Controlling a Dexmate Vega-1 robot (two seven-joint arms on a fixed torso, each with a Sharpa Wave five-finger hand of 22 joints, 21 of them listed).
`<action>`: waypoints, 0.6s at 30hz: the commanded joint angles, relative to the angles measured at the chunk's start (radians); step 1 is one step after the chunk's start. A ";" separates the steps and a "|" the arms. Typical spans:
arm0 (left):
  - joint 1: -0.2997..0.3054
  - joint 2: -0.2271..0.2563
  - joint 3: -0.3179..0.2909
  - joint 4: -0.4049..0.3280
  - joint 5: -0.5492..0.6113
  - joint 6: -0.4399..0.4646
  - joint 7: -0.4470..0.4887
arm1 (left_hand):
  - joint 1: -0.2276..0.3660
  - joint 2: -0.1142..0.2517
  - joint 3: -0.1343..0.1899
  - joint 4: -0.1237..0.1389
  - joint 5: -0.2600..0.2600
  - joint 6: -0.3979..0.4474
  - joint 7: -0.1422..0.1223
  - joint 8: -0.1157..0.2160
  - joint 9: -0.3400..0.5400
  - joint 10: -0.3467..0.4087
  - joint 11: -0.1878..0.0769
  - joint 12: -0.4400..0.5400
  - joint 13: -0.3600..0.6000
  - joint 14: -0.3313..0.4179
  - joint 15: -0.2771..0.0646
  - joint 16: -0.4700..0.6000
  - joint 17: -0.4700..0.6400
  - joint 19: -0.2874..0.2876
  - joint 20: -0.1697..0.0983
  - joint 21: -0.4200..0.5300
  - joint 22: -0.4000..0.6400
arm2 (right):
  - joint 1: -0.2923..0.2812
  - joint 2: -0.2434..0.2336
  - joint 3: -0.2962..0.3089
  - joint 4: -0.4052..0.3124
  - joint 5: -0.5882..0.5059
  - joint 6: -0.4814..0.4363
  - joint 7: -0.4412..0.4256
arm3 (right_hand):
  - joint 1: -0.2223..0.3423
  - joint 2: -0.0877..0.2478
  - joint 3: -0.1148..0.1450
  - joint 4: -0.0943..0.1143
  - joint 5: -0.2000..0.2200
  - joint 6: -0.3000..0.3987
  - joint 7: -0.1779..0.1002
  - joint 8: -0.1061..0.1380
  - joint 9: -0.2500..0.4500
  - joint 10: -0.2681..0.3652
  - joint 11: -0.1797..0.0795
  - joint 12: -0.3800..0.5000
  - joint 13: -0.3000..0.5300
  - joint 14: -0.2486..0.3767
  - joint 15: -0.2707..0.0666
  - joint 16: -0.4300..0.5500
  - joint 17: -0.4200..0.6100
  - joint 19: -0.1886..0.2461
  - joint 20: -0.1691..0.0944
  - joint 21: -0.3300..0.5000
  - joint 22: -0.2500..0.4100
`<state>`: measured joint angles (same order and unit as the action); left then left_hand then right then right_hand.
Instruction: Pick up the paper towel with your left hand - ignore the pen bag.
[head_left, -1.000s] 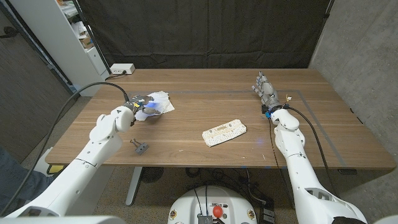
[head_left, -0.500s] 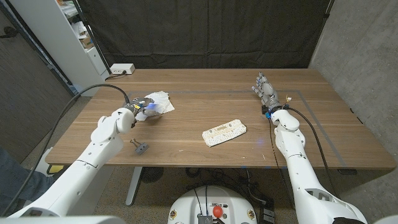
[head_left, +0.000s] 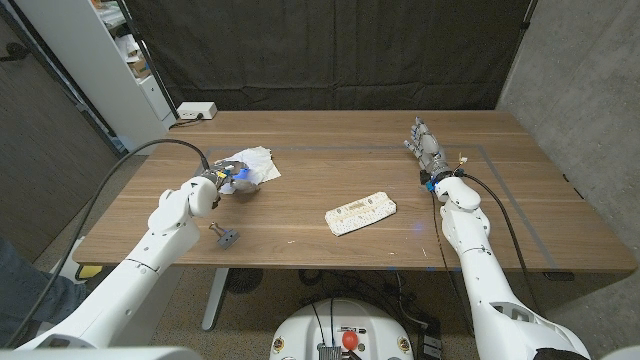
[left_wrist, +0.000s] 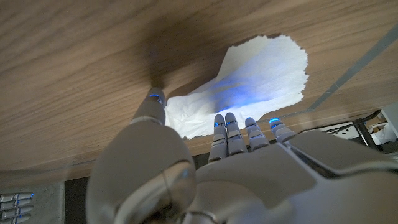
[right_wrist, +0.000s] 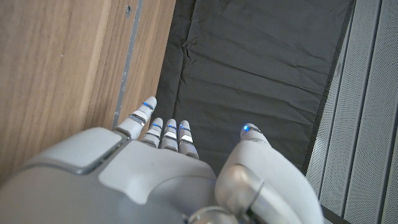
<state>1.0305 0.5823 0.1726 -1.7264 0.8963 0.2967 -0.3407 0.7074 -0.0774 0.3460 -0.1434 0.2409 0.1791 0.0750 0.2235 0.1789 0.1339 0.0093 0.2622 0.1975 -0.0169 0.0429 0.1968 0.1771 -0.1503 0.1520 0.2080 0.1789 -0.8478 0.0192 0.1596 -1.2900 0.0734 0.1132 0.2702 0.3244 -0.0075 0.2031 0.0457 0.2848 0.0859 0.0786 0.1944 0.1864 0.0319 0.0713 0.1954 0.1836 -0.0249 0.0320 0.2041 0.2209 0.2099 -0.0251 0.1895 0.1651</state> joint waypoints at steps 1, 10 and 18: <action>-0.014 -0.009 0.015 0.030 -0.005 0.009 0.003 | 0.011 -0.001 -0.002 0.003 0.006 0.017 -0.003 0.001 0.006 0.013 0.000 0.005 0.005 0.008 0.003 -0.001 0.001 0.007 0.005 0.001 0.005 | 0.005 0.001 -0.002 0.008 -0.007 -0.006 -0.004 | -0.002 0.009 -0.003 -0.002 -0.003 0.011 0.000 0.002 0.002 0.004 0.005 -0.002 0.003 0.006 0.003 0.008 0.002 -0.001 0.007 0.002 0.006; -0.025 -0.023 0.029 0.061 -0.011 0.012 0.021 | 0.017 0.004 -0.003 0.003 0.006 0.044 -0.009 0.007 0.006 0.033 -0.010 0.009 0.005 0.024 -0.002 0.003 0.001 0.013 0.005 0.002 0.005 | 0.010 0.000 -0.002 0.016 -0.011 -0.010 -0.004 | -0.002 0.009 -0.003 -0.003 -0.003 0.010 0.001 0.002 0.002 0.003 0.005 -0.002 0.003 0.006 0.004 0.008 0.002 -0.002 0.008 0.002 0.006; -0.028 -0.034 0.043 0.082 -0.006 0.019 0.051 | 0.061 0.036 0.009 -0.004 -0.002 0.159 -0.031 0.028 0.008 0.140 -0.042 0.034 0.005 0.102 -0.026 0.017 0.000 0.053 -0.012 0.010 0.004 | 0.013 0.000 -0.001 0.021 -0.013 -0.010 -0.005 | -0.001 0.010 -0.004 -0.004 -0.003 0.011 -0.001 0.002 0.002 0.003 0.004 -0.002 0.003 0.005 0.004 0.008 0.002 -0.002 0.008 0.002 0.006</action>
<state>1.0077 0.5642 0.1974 -1.6725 0.8847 0.3015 -0.3196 0.7369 -0.0537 0.3445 -0.1419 0.2368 0.2947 0.0527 0.2401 0.1838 0.2325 -0.0182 0.2834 0.1972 0.0571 0.0243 0.2073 0.1772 -0.1160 0.1427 0.2080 0.1789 -0.8390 0.0194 0.1581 -1.2756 0.0639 0.1052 0.2673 0.3244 -0.0076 0.2016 0.0441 0.2848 0.0859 0.0786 0.1944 0.1864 0.0319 0.0713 0.1954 0.1836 -0.0249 0.0320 0.2041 0.2208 0.2053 -0.0205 0.1895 0.1651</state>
